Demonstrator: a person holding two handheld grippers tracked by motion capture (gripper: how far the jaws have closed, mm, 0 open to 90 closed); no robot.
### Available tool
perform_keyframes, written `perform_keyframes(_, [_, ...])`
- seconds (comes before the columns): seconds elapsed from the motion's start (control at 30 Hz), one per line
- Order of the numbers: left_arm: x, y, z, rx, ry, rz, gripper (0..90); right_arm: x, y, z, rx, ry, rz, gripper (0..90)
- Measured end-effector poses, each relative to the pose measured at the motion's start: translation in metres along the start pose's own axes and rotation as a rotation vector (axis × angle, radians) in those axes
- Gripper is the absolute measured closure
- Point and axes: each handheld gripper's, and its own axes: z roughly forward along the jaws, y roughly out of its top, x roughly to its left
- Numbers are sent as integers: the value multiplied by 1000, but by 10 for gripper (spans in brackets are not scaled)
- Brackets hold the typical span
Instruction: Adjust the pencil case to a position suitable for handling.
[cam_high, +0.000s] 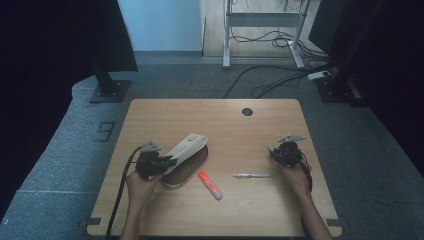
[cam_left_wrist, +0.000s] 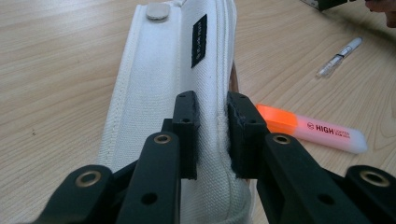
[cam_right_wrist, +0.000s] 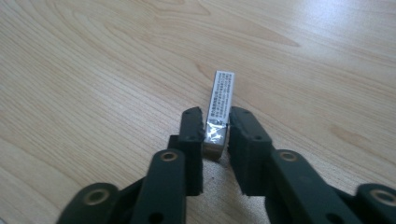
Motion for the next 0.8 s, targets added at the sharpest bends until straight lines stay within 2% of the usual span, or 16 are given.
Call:
perform_keyframes(0.2, [-2, 1, 0, 5, 6, 10, 748, -3, -2, 0, -4, 5, 24, 781])
perform_keyframes(0.37, [-2, 1, 0, 5, 8, 11, 748, -3, -1, -6, -14, 6, 18, 781])
perform_keyframes(0.47, [-2, 1, 0, 5, 9, 11, 748, 0, 1, -11, -21, 4, -6, 780])
perform_keyframes(0.8, [-3, 0, 0, 4, 11, 15, 747, 16, 7, -13, -42, 63, -26, 781])
